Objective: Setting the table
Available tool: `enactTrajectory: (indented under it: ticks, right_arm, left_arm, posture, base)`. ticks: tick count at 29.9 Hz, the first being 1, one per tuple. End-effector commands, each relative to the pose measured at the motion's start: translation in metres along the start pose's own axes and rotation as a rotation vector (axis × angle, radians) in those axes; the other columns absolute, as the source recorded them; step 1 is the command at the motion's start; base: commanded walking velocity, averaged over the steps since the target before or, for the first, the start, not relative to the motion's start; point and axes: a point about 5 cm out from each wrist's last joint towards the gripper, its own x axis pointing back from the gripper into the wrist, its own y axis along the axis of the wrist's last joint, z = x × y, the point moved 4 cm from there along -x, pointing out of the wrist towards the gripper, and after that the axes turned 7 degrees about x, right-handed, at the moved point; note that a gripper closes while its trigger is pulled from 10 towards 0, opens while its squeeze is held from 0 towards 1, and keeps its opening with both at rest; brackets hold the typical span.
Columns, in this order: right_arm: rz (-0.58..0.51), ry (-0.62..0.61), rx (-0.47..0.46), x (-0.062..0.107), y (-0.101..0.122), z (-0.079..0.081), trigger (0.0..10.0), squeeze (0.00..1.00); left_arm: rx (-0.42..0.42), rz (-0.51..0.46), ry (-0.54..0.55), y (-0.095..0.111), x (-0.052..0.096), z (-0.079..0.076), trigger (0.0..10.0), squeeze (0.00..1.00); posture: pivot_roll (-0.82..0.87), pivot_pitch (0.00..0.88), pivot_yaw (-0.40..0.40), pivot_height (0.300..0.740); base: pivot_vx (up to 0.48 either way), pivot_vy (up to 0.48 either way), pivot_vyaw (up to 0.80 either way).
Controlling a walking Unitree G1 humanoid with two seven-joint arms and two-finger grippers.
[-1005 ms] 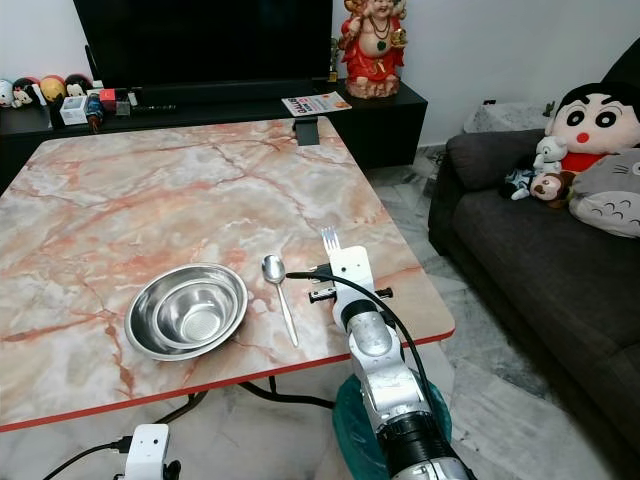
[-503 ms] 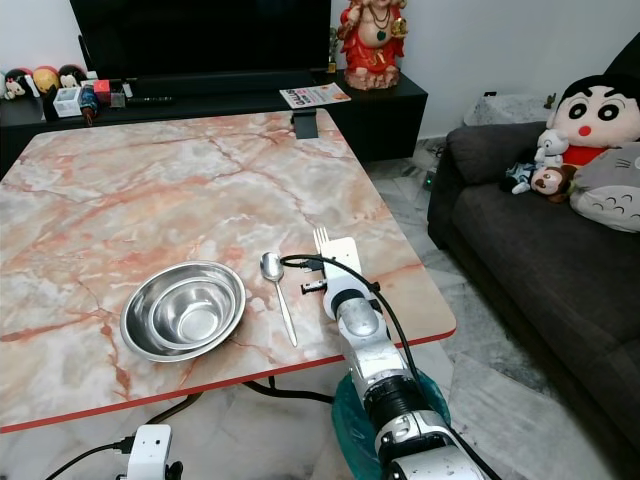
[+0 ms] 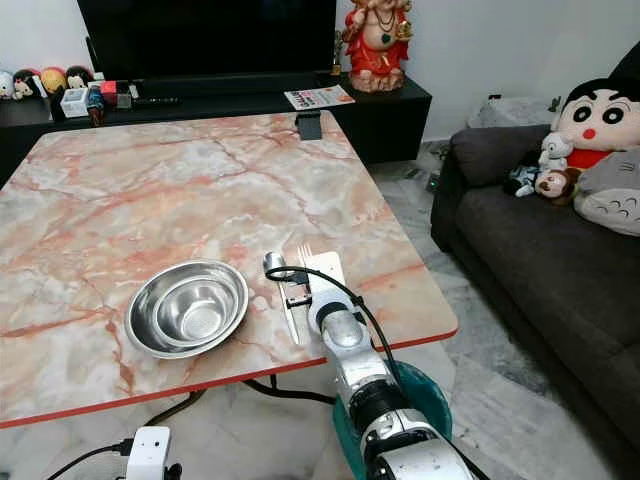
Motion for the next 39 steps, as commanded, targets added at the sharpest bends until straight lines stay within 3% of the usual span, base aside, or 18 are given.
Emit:
enactTrajectory:
  ticks: [1,13,39]
  right_arm:
    - [-0.02,-0.01,-0.007,-0.003,0.008,-0.003,10.0,0.0]
    - [-0.017,-0.048,0.004,-0.008,0.016,-0.018,10.0,0.0]
    - [0.024,-0.006,-0.001,-0.01,0.011,-0.008,10.0,0.0]
  left_arm:
    - [0.005,0.018,0.009,-0.005,0.001,0.003,10.0,0.0]
    - [0.005,0.025,0.012,-0.009,0.002,0.004,10.0,0.0]
    - [0.0,0.036,0.032,-0.017,0.005,0.01,10.0,0.0]
  posture:
    - [-0.01,0.003,-0.009,0.74]
    - [0.0,0.03,-0.007,0.74]
    - [0.03,0.046,-0.021,0.74]
  base:
    - [0.0,0.0,0.0]
    - [0.0,0.0,0.0]
    - [0.0,0.0,0.0]
